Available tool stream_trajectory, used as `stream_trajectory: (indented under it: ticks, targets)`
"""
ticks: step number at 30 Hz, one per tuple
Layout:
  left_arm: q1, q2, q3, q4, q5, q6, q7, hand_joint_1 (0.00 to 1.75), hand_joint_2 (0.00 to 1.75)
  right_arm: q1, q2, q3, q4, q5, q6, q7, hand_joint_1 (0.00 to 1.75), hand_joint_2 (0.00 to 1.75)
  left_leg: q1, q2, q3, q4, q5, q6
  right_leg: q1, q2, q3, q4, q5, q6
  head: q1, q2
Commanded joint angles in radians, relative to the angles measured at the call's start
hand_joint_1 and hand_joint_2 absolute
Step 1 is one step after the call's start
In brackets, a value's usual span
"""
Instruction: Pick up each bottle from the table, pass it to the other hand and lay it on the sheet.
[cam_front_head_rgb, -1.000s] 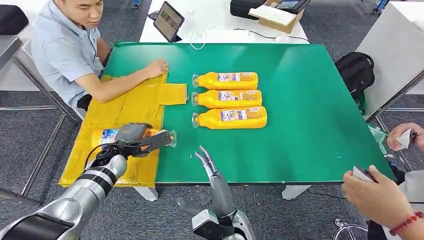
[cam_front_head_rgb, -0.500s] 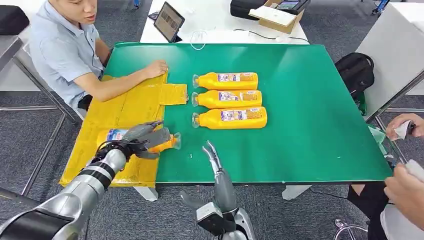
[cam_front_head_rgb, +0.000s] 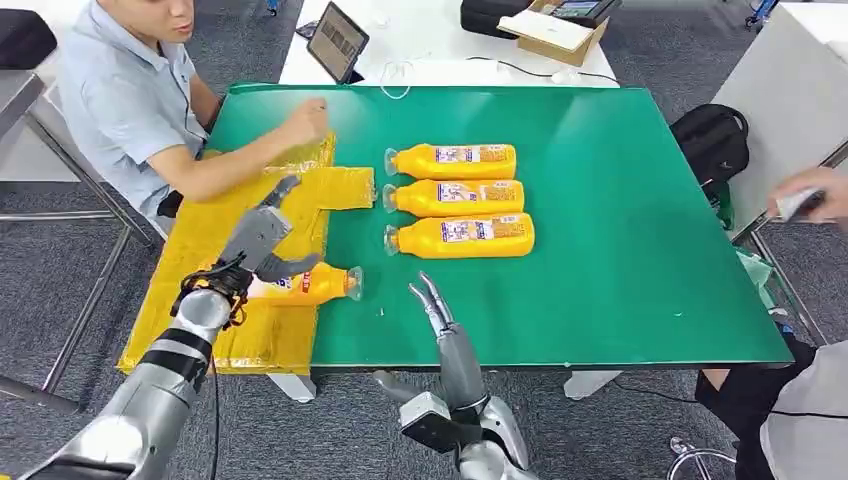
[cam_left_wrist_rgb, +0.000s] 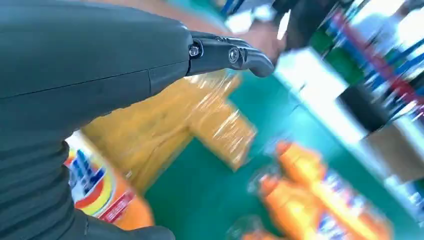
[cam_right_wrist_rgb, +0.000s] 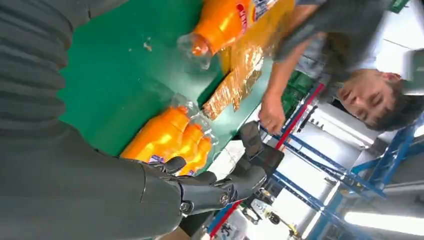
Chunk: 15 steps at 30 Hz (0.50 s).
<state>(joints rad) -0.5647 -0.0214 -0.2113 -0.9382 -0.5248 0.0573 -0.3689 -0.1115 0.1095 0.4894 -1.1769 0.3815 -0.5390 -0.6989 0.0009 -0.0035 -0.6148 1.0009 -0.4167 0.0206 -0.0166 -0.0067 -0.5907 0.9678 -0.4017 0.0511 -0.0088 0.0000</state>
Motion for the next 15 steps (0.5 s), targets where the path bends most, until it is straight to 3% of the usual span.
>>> stream_trajectory:
  ticks: [1,3,6,8,12,15]
  targets:
    - [0.183,-0.027,0.048,-0.462,0.272,0.056,-0.125,0.00,1.75,-0.106,-0.071,-0.094,0.052,0.241,-0.119,0.035,0.00,1.75,0.000,0.002,0.002,0.001,-0.002,-0.001,0.000,0.002,0.002,0.000,-0.001,-0.002,0.000,0.000]
    - [0.286,-0.060,0.086,-0.595,0.398,0.072,-0.172,0.00,1.75,-0.181,-0.120,-0.132,0.115,0.379,-0.074,0.173,0.00,1.75,0.000,0.003,0.001,0.000,0.000,0.000,0.000,0.003,0.000,0.000,0.000,-0.001,0.000,0.000]
    - [0.416,-0.086,0.090,-0.733,0.483,0.090,-0.217,0.00,1.75,-0.318,-0.167,-0.196,0.309,0.471,0.013,0.280,0.00,1.75,-0.001,0.004,0.002,-0.001,-0.001,0.000,-0.001,0.004,0.001,-0.001,0.001,0.000,0.000,0.000]
    - [0.437,-0.081,0.078,-0.753,0.486,0.099,-0.220,0.00,1.75,-0.346,-0.168,-0.217,0.364,0.462,0.004,0.242,0.00,1.75,-0.001,0.005,0.004,-0.001,-0.001,0.000,-0.001,0.005,0.002,-0.002,0.001,0.000,0.000,0.000]
    - [0.529,-0.110,0.065,-0.812,0.461,0.193,-0.268,0.00,1.75,-0.415,-0.204,-0.222,0.525,0.558,0.047,0.323,0.00,1.75,-0.001,0.001,0.002,0.000,-0.001,0.000,0.000,0.001,0.002,-0.001,0.000,-0.001,0.000,0.000]
    - [0.578,-0.111,0.049,-0.838,0.405,0.281,-0.289,0.00,1.75,-0.457,-0.207,-0.227,0.617,0.559,0.092,0.304,0.00,1.75,-0.002,0.002,0.003,0.000,-0.001,0.000,-0.001,0.002,0.003,-0.001,0.000,0.000,0.000,0.000]
